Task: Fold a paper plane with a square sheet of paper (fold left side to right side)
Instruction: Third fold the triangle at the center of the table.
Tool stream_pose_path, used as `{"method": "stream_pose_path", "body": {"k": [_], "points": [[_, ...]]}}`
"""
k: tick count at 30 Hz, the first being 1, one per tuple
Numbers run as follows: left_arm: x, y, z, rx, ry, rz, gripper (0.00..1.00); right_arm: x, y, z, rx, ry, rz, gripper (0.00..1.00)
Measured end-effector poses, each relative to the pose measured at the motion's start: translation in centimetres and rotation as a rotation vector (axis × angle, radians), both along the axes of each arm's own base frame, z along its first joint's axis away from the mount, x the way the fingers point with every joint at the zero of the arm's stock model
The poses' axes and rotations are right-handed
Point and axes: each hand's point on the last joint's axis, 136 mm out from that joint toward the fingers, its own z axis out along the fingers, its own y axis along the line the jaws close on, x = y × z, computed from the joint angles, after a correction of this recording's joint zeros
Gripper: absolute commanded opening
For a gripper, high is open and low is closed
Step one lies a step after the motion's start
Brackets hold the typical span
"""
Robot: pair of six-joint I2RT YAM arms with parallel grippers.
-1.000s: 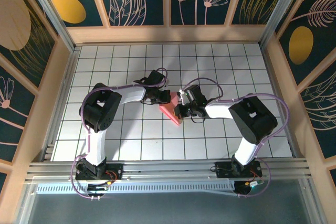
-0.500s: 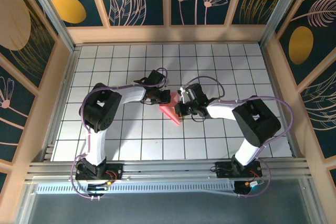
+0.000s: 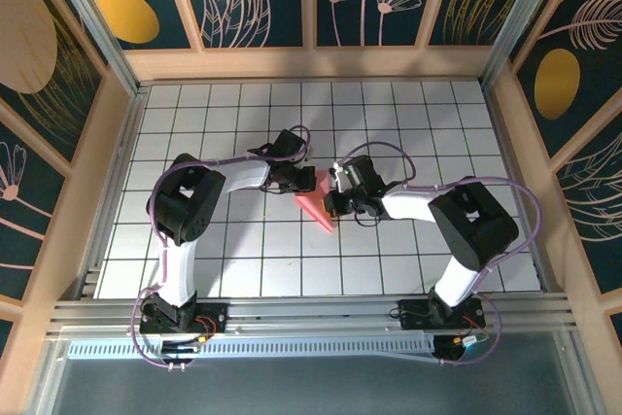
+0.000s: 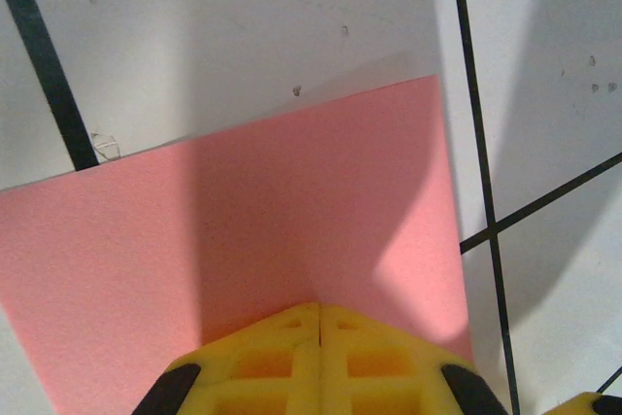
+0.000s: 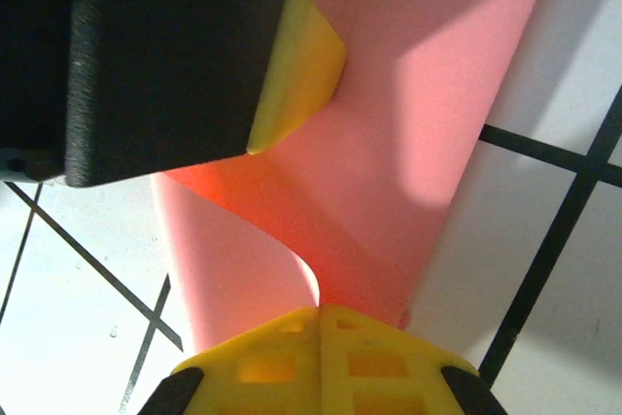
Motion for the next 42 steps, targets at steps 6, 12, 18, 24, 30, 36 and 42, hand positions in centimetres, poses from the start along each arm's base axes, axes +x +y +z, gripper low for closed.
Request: {"method": "stream_pose_path", "body": {"k": [6, 12, 18, 24, 30, 36, 42], "points": [[0.0, 0.0, 0.0, 0.0, 0.0, 0.0, 0.02, -0.2, -0.1, -0.8, -0.012, 0.017, 0.0, 0.0], [0.1, -0.1, 0.1, -0.006, 0.0, 0.011, 0.12, -0.1, -0.1, -0.8, -0.011, 0.016, 0.0, 0.0], [0.3, -0.2, 0.6, -0.012, -0.004, 0.027, 0.25, 0.0, 0.0, -0.9, -0.008, 0.011, 0.001, 0.0], [1.9, 1.5, 4.0, -0.02, -0.075, 0.102, 0.26, 0.1, 0.1, -0.9, -0.003, 0.01, 0.003, 0.0], [1.3, 3.6, 9.7, -0.092, -0.18, 0.163, 0.15, 0.1, 0.2, -0.9, 0.002, 0.008, 0.005, 0.0], [-2.3, 3.1, 8.6, -0.173, -0.108, 0.129, 0.13, 0.1, 0.2, -0.9, 0.001, 0.004, 0.01, 0.0], [-5.5, 0.6, 6.8, -0.235, 0.003, 0.07, 0.11, 0.1, 0.2, -0.9, 0.001, 0.004, 0.01, 0.0]]}}
